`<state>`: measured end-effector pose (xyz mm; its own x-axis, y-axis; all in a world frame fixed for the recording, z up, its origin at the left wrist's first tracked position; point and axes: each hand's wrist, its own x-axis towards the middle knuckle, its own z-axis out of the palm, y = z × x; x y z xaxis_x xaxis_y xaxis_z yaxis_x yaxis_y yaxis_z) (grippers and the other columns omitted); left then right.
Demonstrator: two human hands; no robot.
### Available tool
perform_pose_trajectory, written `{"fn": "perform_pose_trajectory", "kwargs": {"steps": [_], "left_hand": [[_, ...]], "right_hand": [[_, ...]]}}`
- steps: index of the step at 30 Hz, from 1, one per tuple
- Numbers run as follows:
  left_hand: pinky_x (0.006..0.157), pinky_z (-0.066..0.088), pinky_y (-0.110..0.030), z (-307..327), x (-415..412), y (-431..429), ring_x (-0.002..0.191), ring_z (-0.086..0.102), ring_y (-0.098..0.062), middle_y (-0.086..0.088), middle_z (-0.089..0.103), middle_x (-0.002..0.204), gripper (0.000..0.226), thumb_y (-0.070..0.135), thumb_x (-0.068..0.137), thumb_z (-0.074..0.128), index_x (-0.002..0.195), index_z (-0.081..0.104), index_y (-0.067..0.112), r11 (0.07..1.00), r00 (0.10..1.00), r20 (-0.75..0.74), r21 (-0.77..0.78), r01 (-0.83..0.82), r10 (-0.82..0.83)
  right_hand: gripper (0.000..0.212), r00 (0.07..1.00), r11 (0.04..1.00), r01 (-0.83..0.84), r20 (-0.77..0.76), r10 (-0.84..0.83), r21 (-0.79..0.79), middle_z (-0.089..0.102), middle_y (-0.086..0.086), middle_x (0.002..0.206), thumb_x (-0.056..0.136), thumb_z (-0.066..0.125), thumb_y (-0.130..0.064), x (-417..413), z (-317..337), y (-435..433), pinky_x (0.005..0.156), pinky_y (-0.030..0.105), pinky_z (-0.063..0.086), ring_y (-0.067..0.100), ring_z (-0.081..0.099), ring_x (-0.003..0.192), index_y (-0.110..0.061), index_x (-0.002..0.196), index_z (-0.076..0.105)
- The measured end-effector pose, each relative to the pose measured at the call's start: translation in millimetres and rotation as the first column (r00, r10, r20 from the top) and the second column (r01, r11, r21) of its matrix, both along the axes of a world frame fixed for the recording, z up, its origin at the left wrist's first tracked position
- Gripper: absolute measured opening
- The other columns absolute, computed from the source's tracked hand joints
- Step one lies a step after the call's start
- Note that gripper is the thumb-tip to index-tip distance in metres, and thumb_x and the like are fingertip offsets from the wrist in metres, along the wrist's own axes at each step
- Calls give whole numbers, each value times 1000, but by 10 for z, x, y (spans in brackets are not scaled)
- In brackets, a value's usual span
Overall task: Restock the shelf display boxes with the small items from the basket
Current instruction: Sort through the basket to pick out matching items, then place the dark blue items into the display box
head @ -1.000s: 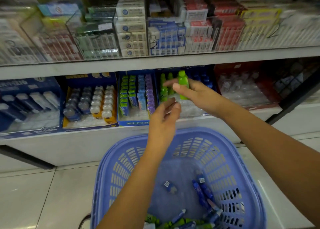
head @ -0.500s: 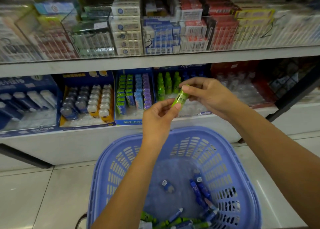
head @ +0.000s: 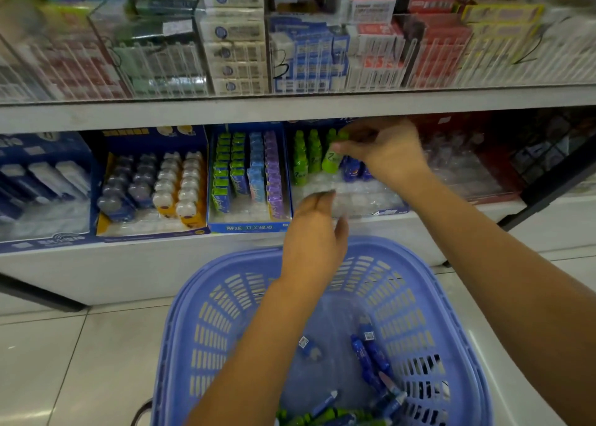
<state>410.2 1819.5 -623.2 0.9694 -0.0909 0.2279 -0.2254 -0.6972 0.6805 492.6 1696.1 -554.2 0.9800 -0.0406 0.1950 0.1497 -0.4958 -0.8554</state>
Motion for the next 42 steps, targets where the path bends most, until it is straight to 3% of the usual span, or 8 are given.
{"fn": "perform_pose_trajectory", "kwargs": {"steps": [7,21,26,29,33,37,39,42], "left_hand": [[111,29,-28,-159,7,5,137,32,-20,-6,40,147,50,23,96,49,142,38,6,956,992,-79,271,116,-98],[120,12,-28,-252,-44,50,146,17,-21,-6,24,156,57,22,97,48,148,26,6,950,984,-59,256,177,-167],[77,53,-36,-382,-276,93,96,63,-26,-9,65,108,23,19,95,50,108,65,7,996,981,178,-29,89,-83],[66,48,-37,-714,-419,97,79,63,-31,-12,66,91,20,21,96,47,92,62,7,980,978,-153,116,162,-144],[92,45,-30,-1389,-748,220,112,58,-28,-10,62,121,28,19,94,47,117,62,12,849,712,-678,256,461,-182],[94,42,-33,-1864,-1052,375,116,55,-30,-14,57,130,35,11,91,52,125,58,13,718,443,-871,169,676,-212],[92,44,-33,-1970,-1117,404,113,57,-29,-15,59,128,33,13,89,55,122,60,9,672,351,-914,130,729,-204],[92,45,-35,-2097,-1146,424,112,56,-30,-16,57,128,32,17,91,55,121,59,5,674,291,-942,106,731,-168]], "right_hand": [[34,996,926,-83,-24,80,-367,70,9,99,76,77,-24,254,-327,170,87,33,52,20,65,90,-9,105,69],[43,971,696,-234,-198,133,-679,64,12,116,84,69,-27,332,-178,279,94,33,47,26,59,108,-8,122,60],[19,990,833,-143,-90,111,-534,64,3,79,83,70,-27,-327,-54,112,69,21,44,12,55,68,-10,90,67],[23,884,749,-366,-458,95,-552,62,2,65,81,71,-30,-773,-386,3,65,26,47,16,58,63,-10,73,65],[10,584,574,-651,-811,-39,-497,63,13,80,86,59,-15,-1153,-1277,82,67,28,45,20,53,71,-9,81,65],[25,366,396,-821,-911,-190,-412,37,8,65,90,57,-8,-1410,-1969,-132,71,31,34,19,39,59,-9,65,50],[11,344,378,-828,-908,-241,-414,46,9,72,90,58,-9,-1499,-2173,-220,74,32,40,23,49,68,-1,97,63],[45,360,484,-760,-901,-242,-434,54,16,127,94,52,-10,-1577,-2463,-262,86,33,44,30,56,110,-4,137,41]]}}
